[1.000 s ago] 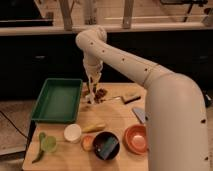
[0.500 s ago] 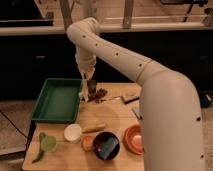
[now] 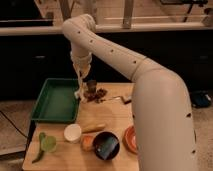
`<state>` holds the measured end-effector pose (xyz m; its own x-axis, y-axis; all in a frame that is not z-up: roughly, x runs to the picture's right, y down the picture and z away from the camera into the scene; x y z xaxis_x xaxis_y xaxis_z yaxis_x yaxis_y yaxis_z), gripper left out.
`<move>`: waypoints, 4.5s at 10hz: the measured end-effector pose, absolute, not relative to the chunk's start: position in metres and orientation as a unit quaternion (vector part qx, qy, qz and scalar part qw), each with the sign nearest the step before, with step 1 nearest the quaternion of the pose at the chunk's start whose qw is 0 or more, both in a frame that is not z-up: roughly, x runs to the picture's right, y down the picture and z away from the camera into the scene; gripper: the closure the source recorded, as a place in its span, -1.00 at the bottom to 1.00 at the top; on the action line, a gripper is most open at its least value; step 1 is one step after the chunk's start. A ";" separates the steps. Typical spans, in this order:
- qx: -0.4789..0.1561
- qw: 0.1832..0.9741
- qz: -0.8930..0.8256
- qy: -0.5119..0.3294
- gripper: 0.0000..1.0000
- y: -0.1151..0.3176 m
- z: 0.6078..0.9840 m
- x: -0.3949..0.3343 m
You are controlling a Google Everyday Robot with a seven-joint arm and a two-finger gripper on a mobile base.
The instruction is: Place brush in tray
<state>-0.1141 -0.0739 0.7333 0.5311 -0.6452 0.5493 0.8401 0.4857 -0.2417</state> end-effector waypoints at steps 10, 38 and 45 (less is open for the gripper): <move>-0.265 0.773 -0.523 -0.244 1.00 -0.057 0.740 -0.177; -0.246 0.710 -0.594 -0.289 -0.60 -0.036 0.752 -0.231; -0.251 0.709 -0.593 -0.288 -0.60 -0.034 0.753 -0.232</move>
<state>-0.2322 -0.0336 0.7535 0.1308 -0.6960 0.7061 0.9853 0.1702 -0.0147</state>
